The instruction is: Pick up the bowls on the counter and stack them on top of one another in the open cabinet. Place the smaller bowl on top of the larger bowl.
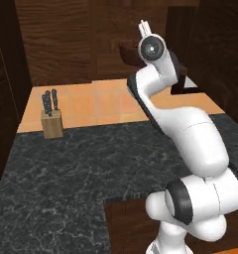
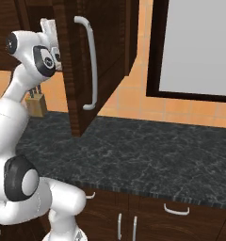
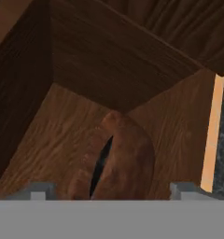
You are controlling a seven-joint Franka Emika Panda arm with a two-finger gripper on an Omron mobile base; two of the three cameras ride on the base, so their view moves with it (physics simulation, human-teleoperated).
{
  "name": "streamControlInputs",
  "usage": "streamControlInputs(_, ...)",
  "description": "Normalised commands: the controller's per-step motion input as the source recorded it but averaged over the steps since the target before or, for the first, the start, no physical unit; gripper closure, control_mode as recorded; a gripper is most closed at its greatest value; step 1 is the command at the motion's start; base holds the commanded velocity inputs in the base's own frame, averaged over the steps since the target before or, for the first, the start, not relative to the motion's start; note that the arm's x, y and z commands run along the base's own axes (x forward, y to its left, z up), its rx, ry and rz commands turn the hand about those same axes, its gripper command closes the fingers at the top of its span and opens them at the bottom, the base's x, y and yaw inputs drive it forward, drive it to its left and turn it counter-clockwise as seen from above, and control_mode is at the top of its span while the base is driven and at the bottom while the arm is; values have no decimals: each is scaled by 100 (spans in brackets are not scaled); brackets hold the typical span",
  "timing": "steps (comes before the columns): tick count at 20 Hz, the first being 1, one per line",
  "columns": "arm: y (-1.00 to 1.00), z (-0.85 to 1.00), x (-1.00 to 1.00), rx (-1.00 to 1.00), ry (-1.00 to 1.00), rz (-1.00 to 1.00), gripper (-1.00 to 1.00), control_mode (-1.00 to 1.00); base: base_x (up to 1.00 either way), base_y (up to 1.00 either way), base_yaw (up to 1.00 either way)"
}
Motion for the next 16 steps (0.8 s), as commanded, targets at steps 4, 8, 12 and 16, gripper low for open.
streamControlInputs(4, 0, -100, -100, -21, -24, 0, -100, -100, 0, 0, 0)
streamControlInputs(8, -1, -100, -100, -23, 0, 0, -100, -100, 0, 0, 0)
streamControlInputs(12, -18, -3, -100, 5, 1, -1, -100, -100, 0, 0, 0)
streamControlInputs(16, -20, 74, -100, 3, -32, 0, -100, -100, 0, 0, 0)
